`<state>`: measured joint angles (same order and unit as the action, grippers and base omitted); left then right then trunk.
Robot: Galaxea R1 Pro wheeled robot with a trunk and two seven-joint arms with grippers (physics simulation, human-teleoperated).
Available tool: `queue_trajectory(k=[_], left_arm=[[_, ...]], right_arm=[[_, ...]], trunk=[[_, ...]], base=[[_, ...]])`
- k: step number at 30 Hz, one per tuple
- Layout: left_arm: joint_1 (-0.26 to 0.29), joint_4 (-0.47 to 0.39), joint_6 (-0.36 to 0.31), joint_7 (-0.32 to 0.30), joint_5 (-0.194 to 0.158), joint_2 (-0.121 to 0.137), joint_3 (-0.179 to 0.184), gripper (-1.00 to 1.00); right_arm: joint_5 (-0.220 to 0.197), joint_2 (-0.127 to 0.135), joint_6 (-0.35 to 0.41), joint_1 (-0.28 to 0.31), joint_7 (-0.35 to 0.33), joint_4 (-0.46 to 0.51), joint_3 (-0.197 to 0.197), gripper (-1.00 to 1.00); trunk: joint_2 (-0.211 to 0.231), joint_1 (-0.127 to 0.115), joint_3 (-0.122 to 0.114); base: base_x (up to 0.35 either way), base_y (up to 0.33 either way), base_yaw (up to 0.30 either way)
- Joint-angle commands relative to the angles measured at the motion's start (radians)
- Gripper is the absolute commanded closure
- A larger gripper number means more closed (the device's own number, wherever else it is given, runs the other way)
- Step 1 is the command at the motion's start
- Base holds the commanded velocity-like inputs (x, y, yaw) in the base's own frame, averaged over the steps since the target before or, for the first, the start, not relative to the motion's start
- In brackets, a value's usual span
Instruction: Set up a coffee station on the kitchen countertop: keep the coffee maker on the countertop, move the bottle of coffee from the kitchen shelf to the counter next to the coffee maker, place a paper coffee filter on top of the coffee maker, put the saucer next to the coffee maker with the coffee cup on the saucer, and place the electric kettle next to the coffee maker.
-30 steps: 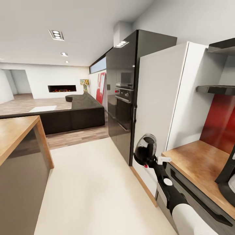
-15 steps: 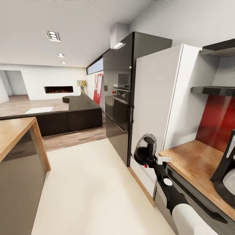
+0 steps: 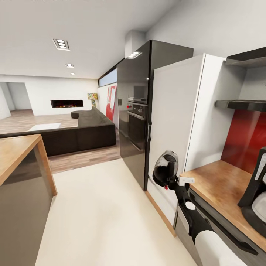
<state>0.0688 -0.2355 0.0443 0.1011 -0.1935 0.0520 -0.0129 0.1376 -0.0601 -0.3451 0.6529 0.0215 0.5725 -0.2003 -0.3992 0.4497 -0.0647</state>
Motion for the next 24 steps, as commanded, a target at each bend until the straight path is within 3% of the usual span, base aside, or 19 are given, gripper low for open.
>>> queue_trajectory(k=[1,3,5,7,14,19,24], left_arm=[[0.000,0.001,0.003,0.000,-0.007,0.000,-0.001,-1.00],[0.000,0.001,0.003,0.000,-0.007,0.001,-0.001,-1.00],[0.000,0.001,0.003,0.000,-0.007,-0.001,-0.001,-1.00],[0.000,0.001,0.003,0.000,-0.007,0.000,-0.001,-1.00],[0.000,0.002,0.003,0.000,-0.007,-0.001,-0.001,-1.00],[0.000,0.001,0.003,0.000,-0.007,-0.001,-0.001,-1.00],[0.000,0.001,0.003,0.000,-0.007,0.000,-0.001,-1.00]], right_arm=[[0.011,-0.001,-0.003,0.001,0.007,0.000,-0.005,1.00],[0.011,-0.001,-0.001,0.001,0.037,0.000,-0.005,1.00],[0.011,-0.002,0.002,0.001,0.172,0.003,-0.004,1.00],[0.010,-0.002,0.002,0.001,0.215,0.003,-0.004,1.00],[0.010,-0.001,0.002,0.001,0.337,0.039,-0.006,1.00],[0.011,0.005,0.010,0.002,0.356,0.081,-0.012,1.00],[0.011,0.006,0.012,0.001,0.422,0.081,-0.044,1.00]], trunk=[[-0.001,0.000,0.000],[-0.001,0.000,0.000],[-0.001,0.000,0.000],[-0.001,0.000,0.000],[-0.001,0.000,0.000],[-0.001,0.000,0.000],[-0.001,0.000,0.000]], base=[[0.000,0.000,0.000],[0.000,0.000,0.000],[0.000,0.000,0.000],[0.000,0.000,0.000],[0.000,0.000,0.000],[0.000,0.000,0.000],[0.000,0.000,0.000]])
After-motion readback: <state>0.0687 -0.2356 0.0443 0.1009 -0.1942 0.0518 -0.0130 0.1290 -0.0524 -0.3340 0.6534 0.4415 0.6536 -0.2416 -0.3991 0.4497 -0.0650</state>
